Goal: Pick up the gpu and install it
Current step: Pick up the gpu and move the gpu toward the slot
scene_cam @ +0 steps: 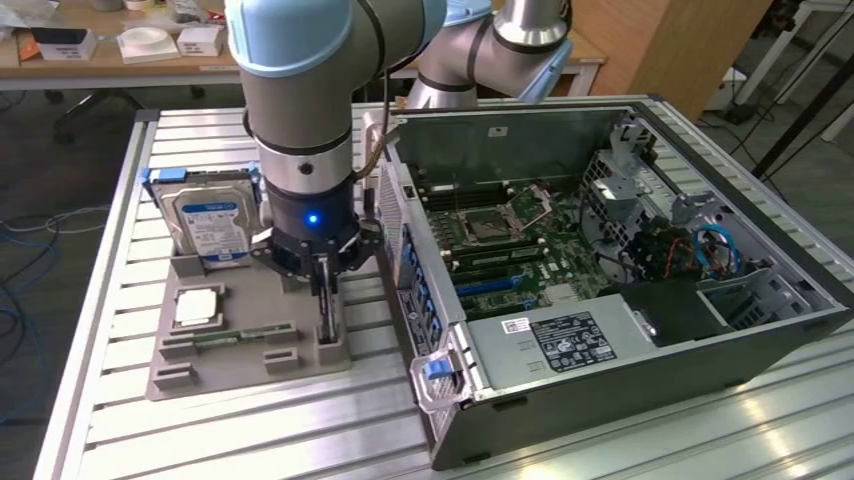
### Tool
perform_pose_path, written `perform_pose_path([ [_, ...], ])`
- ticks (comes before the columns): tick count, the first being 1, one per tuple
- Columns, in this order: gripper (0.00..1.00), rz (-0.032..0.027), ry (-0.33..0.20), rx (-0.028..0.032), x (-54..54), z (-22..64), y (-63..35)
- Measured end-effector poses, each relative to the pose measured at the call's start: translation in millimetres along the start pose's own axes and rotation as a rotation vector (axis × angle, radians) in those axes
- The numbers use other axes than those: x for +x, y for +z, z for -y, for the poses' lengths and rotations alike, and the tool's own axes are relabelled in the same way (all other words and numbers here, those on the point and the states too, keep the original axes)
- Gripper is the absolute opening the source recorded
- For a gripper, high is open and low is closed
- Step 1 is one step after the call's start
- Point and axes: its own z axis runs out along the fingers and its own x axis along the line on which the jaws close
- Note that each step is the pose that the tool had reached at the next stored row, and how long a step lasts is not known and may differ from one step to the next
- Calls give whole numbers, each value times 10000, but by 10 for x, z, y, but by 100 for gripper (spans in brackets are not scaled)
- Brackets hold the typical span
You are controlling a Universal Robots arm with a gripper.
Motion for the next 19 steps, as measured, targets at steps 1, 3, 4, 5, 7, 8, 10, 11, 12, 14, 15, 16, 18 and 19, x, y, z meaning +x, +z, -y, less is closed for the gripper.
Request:
perform_pose_path([
  [1, 26, 0, 0, 0, -10, -1, 0],
  [3, 26, -1, 2, 1, -10, -1, 0],
  [4, 26, -2, 1, 1, -11, -1, 0],
  [5, 26, -2, 1, 1, -13, -1, 0],
  [7, 26, -2, 1, 1, -14, -1, 0],
  [8, 26, -1, 1, 1, -15, -1, 0],
  [10, 26, -1, 0, 0, -16, -1, 0],
  [11, 26, -1, 1, 1, -17, -1, 0],
  [12, 26, -1, 1, 1, -17, -1, 0],
  [14, 26, -1, 1, 1, -19, -1, 0],
  [15, 26, -1, 0, 1, -19, -1, 0],
  [16, 26, -1, 1, 1, -20, -2, 0],
  [18, 26, -1, 1, 1, -21, -1, 0],
  [19, 26, 0, 0, 0, -22, -1, -1],
])
